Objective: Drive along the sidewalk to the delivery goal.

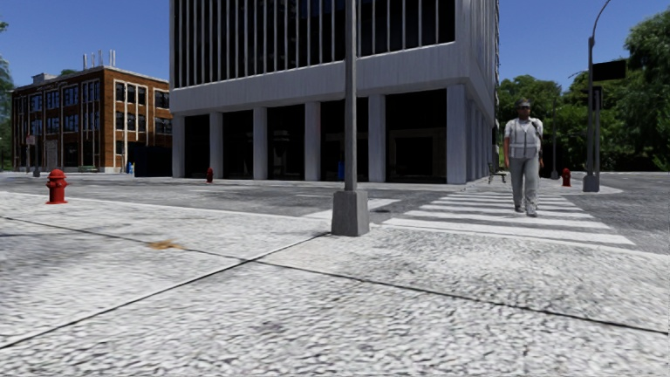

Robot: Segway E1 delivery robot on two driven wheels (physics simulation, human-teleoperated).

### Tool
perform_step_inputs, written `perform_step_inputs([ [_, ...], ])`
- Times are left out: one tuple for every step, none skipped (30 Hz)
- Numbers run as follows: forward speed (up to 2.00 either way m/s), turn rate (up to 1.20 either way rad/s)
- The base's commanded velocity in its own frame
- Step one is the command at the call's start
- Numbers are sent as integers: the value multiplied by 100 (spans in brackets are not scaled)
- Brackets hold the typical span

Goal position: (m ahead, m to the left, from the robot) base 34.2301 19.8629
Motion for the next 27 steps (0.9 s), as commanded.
perform_step_inputs([
  [157,0],
  [162,0],
  [162,0],
  [200,0],
  [200,0],
  [200,0],
  [200,0],
  [200,0],
  [200,0],
  [200,0],
  [200,0],
  [200,0],
  [200,0],
  [200,0],
  [200,-13],
  [200,-32],
  [200,-32],
  [200,-37],
  [200,-37],
  [200,-39],
  [200,-58],
  [200,-58],
  [186,-65],
  [159,-66],
  [142,-67],
  [142,-67],
  [130,-67],
])
